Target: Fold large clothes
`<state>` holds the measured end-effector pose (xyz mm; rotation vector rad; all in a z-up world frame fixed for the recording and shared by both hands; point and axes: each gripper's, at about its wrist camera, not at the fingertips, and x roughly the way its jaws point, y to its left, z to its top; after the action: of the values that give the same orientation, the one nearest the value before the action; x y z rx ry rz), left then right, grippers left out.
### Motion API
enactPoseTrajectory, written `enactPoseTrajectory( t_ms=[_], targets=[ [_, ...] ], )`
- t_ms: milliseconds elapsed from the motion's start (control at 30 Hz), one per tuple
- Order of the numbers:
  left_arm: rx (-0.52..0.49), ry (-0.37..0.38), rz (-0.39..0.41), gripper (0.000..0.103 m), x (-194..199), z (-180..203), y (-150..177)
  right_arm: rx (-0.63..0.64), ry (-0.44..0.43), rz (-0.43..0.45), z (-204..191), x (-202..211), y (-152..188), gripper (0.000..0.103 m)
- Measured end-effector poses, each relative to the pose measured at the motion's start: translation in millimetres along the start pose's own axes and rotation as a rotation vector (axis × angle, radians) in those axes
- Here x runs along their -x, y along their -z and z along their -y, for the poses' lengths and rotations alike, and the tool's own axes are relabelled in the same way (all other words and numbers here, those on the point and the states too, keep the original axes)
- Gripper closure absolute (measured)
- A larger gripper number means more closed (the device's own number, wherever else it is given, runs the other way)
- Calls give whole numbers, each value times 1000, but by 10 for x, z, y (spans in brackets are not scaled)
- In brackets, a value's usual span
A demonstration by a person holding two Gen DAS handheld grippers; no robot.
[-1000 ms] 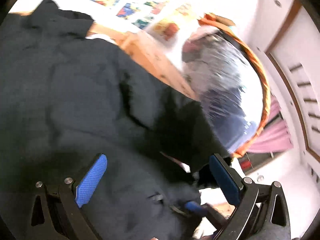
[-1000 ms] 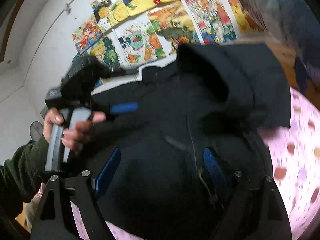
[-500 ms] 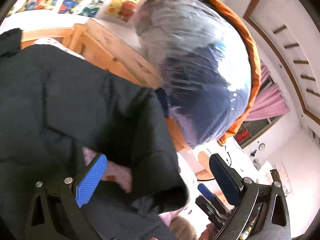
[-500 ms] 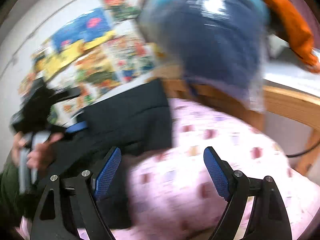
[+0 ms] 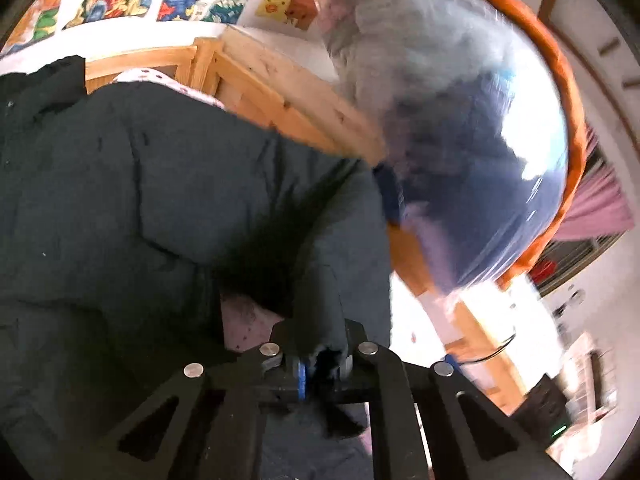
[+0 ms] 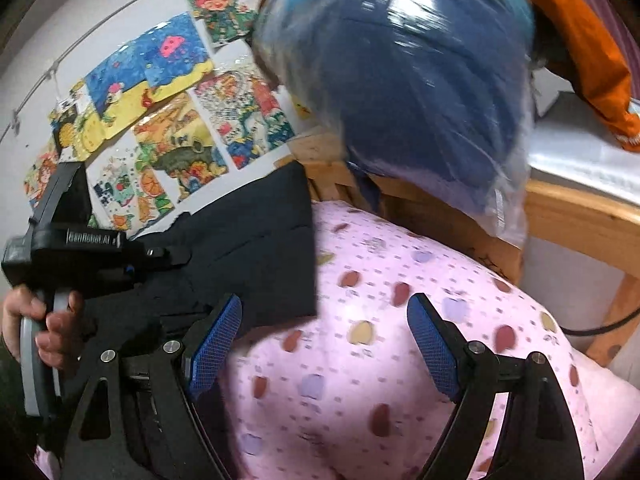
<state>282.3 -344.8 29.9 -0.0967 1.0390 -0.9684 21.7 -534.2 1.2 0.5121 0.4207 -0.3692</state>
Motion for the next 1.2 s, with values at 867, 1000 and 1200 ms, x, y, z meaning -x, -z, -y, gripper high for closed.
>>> enactPoseTrajectory(
  t_ms=[867,1000,1200],
  targets=[
    [255,-715,213,96,2071,-2789,100,249,-226,-322,-2496,-2465,-701,22],
    [324,-737,156,96,1865,-3207,157,404,-147,-376,-2791,-2914,-441,22],
    [352,-788,101,92,1547,-3551,284,469,-43,-550,-2848,-3376,-185,21]
  ],
)
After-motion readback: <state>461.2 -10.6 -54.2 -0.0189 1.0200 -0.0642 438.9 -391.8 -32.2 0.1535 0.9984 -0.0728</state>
